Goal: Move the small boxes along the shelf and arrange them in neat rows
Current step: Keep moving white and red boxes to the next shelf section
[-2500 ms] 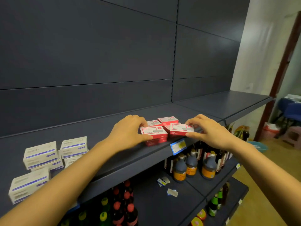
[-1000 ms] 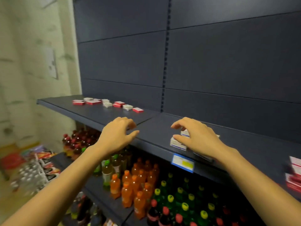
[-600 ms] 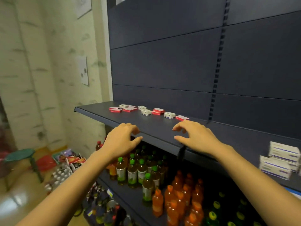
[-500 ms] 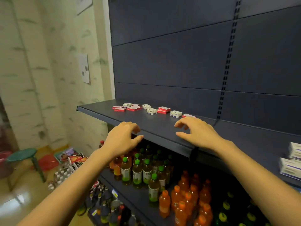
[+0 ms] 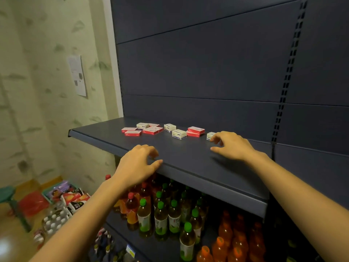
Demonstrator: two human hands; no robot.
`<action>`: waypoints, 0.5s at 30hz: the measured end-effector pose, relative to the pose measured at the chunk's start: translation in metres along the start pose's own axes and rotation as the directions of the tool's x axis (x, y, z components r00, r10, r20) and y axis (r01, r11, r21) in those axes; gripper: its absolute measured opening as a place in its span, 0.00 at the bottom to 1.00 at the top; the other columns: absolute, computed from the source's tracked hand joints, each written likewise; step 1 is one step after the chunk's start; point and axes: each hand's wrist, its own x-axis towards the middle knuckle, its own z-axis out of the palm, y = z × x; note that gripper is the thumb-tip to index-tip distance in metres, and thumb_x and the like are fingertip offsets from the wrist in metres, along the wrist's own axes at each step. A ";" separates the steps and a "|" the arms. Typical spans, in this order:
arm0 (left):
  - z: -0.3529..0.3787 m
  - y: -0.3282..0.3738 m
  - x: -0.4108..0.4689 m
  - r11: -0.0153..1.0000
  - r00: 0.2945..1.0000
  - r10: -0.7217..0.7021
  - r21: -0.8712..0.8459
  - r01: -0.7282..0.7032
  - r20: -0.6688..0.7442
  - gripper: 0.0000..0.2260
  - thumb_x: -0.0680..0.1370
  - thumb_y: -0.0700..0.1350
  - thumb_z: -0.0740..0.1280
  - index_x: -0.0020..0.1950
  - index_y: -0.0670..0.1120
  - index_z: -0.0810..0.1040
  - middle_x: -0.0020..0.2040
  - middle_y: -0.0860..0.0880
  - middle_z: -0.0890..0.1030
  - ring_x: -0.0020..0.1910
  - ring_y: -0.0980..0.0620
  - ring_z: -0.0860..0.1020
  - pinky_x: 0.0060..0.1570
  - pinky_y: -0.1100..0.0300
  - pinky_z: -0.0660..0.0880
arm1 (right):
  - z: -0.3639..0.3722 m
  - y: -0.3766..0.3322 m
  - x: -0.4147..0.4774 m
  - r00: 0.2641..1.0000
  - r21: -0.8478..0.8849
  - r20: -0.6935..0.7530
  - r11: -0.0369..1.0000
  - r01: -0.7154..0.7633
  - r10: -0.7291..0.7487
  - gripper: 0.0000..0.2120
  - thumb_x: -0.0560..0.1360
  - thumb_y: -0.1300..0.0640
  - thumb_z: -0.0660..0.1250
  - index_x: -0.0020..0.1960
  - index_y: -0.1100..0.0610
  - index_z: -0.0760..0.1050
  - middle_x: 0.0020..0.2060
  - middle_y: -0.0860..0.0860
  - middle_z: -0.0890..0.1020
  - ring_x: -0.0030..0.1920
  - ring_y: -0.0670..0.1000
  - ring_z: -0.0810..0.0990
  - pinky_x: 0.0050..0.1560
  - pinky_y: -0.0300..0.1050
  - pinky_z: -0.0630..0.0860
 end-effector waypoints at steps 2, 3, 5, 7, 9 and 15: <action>0.005 -0.011 0.021 1.000 1.000 0.000 -0.004 0.000 0.011 0.14 0.76 0.55 0.63 0.56 0.49 0.76 0.55 0.52 0.78 0.55 0.53 0.74 0.54 0.55 0.74 | 0.004 0.009 0.024 0.997 -0.017 -0.008 0.997 -0.078 0.078 0.17 0.75 0.49 0.65 0.62 0.51 0.71 0.61 0.49 0.75 0.59 0.52 0.75 0.52 0.47 0.70; 0.007 -0.016 0.032 1.000 1.000 0.003 -0.001 -0.003 0.020 0.14 0.76 0.55 0.63 0.56 0.49 0.76 0.56 0.52 0.78 0.55 0.53 0.73 0.54 0.54 0.74 | 0.006 0.013 0.035 0.994 -0.029 -0.009 0.993 -0.114 0.113 0.18 0.74 0.49 0.65 0.63 0.52 0.70 0.62 0.50 0.75 0.61 0.53 0.74 0.54 0.49 0.71; 0.014 -0.024 0.053 1.000 0.999 0.013 0.003 -0.013 0.044 0.14 0.76 0.55 0.63 0.57 0.49 0.75 0.56 0.52 0.77 0.56 0.53 0.73 0.54 0.54 0.74 | 0.010 0.021 0.055 0.986 -0.071 -0.010 0.984 -0.165 0.165 0.21 0.74 0.49 0.64 0.66 0.53 0.68 0.64 0.51 0.73 0.63 0.54 0.72 0.57 0.52 0.71; 0.021 -0.033 0.073 1.000 0.998 0.024 -0.006 -0.024 0.057 0.13 0.76 0.55 0.63 0.57 0.50 0.75 0.56 0.52 0.77 0.56 0.53 0.73 0.54 0.55 0.73 | 0.015 0.028 0.074 0.979 -0.126 -0.006 0.971 -0.203 0.204 0.24 0.75 0.47 0.64 0.68 0.55 0.66 0.66 0.53 0.71 0.66 0.55 0.69 0.58 0.53 0.70; 0.029 -0.041 0.090 0.999 0.998 0.040 -0.018 -0.040 0.052 0.13 0.76 0.54 0.63 0.56 0.50 0.75 0.56 0.53 0.77 0.56 0.52 0.73 0.54 0.55 0.72 | 0.022 0.034 0.090 0.971 -0.178 0.011 0.956 -0.235 0.241 0.26 0.75 0.46 0.64 0.68 0.57 0.65 0.66 0.54 0.70 0.67 0.56 0.67 0.58 0.54 0.70; 0.051 -0.064 0.132 0.995 0.994 0.082 -0.070 -0.077 0.071 0.12 0.75 0.53 0.64 0.55 0.49 0.76 0.55 0.53 0.78 0.56 0.52 0.73 0.54 0.55 0.72 | 0.043 0.046 0.118 0.953 -0.332 0.032 0.903 -0.273 0.301 0.25 0.75 0.43 0.62 0.65 0.58 0.68 0.63 0.55 0.74 0.65 0.56 0.67 0.59 0.51 0.69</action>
